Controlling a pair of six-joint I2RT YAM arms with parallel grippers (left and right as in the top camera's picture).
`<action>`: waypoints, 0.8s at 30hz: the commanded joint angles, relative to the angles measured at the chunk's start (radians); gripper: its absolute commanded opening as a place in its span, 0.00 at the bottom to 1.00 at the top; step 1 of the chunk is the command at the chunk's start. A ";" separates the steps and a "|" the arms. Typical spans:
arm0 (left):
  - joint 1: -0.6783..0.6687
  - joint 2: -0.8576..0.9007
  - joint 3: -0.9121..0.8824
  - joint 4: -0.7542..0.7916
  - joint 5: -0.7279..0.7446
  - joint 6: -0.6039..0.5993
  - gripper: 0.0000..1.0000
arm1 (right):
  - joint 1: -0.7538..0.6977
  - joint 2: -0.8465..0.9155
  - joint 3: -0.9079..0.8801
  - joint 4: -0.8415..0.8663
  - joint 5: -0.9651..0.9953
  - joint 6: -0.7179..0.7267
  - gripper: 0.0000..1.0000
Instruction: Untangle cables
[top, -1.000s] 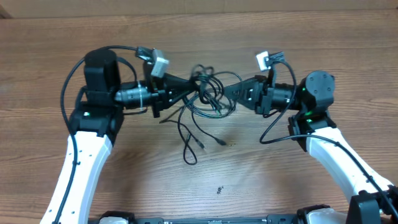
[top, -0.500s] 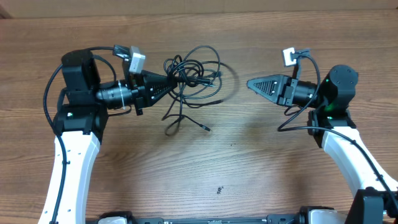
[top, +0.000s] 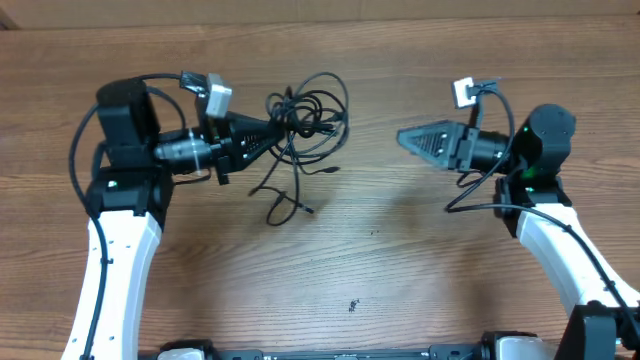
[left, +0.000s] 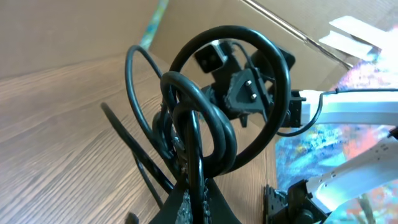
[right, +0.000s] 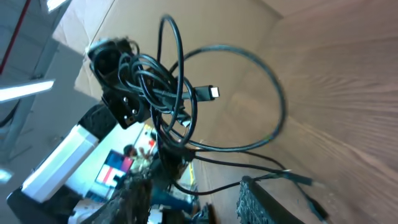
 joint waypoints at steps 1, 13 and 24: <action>-0.069 -0.001 0.007 0.050 0.034 -0.014 0.04 | 0.063 -0.008 0.013 0.004 0.006 -0.004 0.40; -0.139 -0.001 0.007 0.100 0.033 -0.039 0.04 | 0.108 -0.008 0.013 0.004 0.045 0.000 0.31; -0.158 -0.001 0.007 0.103 0.019 -0.040 0.04 | 0.129 -0.008 0.013 0.005 0.056 -0.001 0.13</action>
